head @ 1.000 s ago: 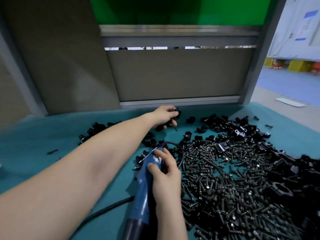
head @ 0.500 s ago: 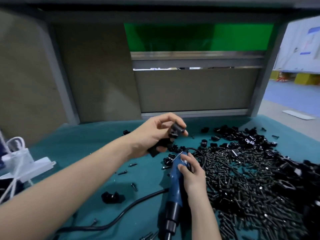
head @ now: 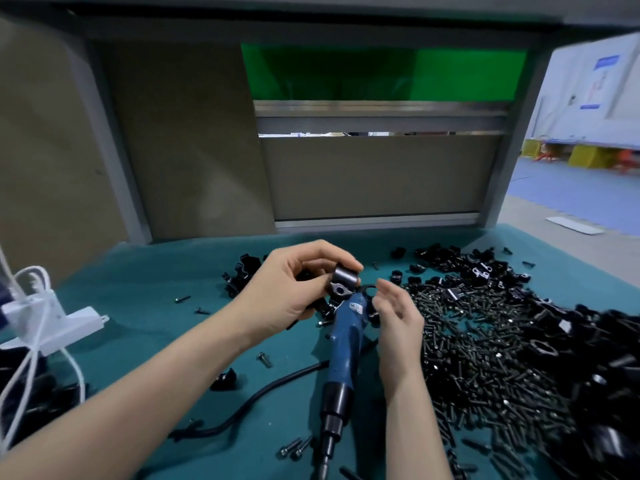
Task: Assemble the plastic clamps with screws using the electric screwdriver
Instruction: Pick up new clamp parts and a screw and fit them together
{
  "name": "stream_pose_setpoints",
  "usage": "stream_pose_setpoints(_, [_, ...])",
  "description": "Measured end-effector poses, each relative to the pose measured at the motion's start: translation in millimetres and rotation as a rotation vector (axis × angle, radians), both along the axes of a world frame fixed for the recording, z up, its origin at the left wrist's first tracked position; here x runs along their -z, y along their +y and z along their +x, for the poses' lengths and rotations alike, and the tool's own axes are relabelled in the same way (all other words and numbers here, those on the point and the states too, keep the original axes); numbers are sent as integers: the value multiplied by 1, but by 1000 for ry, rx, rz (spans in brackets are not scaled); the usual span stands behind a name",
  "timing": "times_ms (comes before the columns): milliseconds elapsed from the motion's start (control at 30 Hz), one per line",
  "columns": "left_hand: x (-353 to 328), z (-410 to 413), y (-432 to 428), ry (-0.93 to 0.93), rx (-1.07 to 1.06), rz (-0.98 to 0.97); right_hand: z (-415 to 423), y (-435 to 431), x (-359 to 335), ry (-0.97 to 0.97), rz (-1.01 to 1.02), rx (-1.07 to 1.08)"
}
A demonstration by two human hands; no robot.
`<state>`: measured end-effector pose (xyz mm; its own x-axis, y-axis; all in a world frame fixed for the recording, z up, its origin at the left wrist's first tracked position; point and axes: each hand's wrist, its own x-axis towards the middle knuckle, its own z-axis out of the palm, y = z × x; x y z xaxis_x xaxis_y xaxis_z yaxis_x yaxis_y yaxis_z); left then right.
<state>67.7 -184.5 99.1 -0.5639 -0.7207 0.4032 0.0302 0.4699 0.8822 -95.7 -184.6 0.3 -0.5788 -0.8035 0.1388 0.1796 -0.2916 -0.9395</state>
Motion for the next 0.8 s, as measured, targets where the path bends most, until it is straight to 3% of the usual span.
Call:
stream_pose_setpoints(100, [13,-15,-14,-112,-132,98,-9,9,-15,33,17,67])
stream_pose_setpoints(233, [26,-41,-54,-254,-281,175,-21,44,-15,559,108,-45])
stream_pose_setpoints(367, [27,-92,-103,-446,-378,13,-51,85,6,1028,172,-111])
stream_pose_setpoints(600, [42,-179,-185,-958,-455,-152,-80,93,26,1281,12,153])
stream_pose_setpoints(800, [54,-257,-230,-1062,-451,-259,-86,75,36,1428,-25,184])
